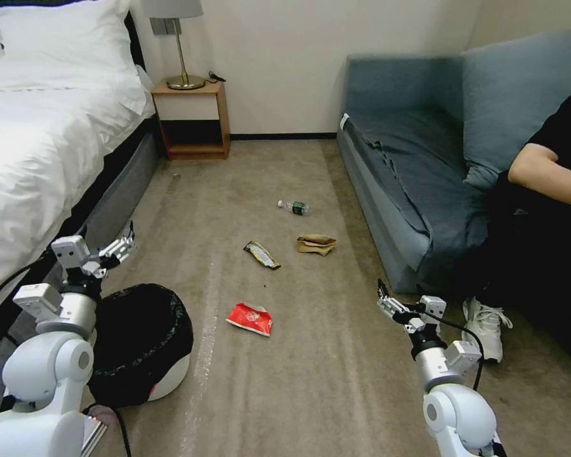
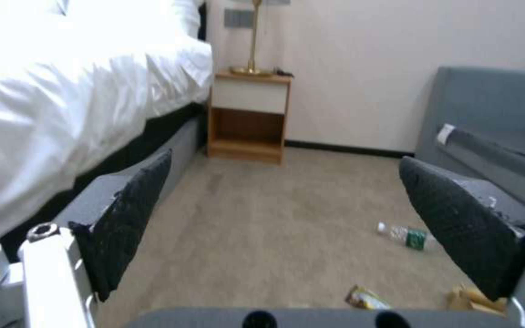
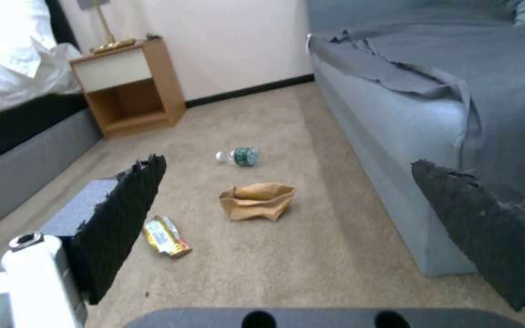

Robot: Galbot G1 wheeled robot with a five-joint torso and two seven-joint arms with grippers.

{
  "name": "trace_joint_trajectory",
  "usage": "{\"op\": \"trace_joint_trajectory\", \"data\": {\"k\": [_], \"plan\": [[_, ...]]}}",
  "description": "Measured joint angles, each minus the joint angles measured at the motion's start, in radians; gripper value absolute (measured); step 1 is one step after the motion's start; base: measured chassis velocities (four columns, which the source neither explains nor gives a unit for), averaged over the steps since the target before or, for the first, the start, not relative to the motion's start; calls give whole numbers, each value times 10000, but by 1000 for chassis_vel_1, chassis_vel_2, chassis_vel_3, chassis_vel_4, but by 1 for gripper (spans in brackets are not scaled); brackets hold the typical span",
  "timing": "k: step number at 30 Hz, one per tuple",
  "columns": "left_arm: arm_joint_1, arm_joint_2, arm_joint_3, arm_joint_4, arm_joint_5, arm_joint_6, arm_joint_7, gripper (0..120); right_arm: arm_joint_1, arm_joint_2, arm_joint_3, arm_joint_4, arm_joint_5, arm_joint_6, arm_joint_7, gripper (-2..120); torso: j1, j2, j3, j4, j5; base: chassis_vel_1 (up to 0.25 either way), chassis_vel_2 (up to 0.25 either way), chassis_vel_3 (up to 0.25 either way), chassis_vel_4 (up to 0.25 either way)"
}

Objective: Pick up the trash bin, then pick up the garbage on the floor and place it into the trash bin.

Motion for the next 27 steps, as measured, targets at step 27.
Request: {"op": "trace_joint_trajectory", "data": {"k": [27], "plan": [[820, -101, -53, -110, 168, 457, -54, 100, 451, -769, -523, -351, 537, 1, 167, 100, 0, 2, 0, 3, -1, 0, 0, 0, 0]]}}
